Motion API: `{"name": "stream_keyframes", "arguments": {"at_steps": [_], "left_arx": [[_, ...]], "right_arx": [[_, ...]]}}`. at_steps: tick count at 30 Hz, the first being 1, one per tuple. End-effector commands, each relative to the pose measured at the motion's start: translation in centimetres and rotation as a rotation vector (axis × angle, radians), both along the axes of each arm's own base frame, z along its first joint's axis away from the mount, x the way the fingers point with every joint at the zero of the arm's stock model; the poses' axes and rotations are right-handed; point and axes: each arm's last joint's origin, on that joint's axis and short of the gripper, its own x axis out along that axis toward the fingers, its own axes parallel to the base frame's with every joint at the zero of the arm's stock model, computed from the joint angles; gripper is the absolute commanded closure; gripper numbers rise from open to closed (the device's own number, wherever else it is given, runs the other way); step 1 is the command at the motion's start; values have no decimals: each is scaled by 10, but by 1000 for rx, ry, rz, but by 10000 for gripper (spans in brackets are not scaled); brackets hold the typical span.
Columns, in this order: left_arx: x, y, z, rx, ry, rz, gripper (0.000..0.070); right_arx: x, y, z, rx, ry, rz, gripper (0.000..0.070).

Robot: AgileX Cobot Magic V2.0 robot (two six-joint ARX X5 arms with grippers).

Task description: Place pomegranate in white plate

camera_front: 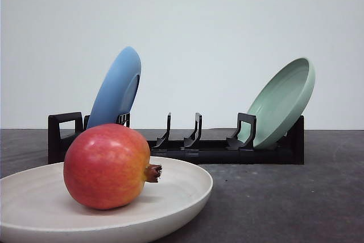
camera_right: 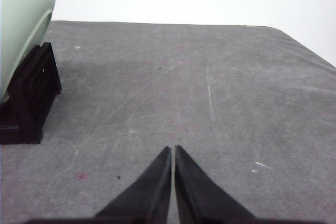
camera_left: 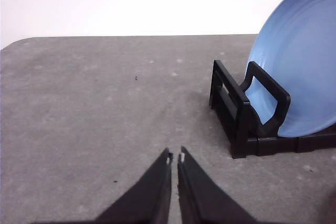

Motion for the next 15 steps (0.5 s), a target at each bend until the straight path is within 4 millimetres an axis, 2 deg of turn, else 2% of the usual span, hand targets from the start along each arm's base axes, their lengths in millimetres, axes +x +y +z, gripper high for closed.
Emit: {"name": "stream_keyframes", "arguments": {"at_steps": [1,15], "left_arx": [[1,0,-2,-3,-2,-2,700],[1,0,-2,-3,-2,-2,700]], "right_arx": [[0,0,0,-7,-6,-1,694],[0,0,0,-7,-6,-1,694]]}}
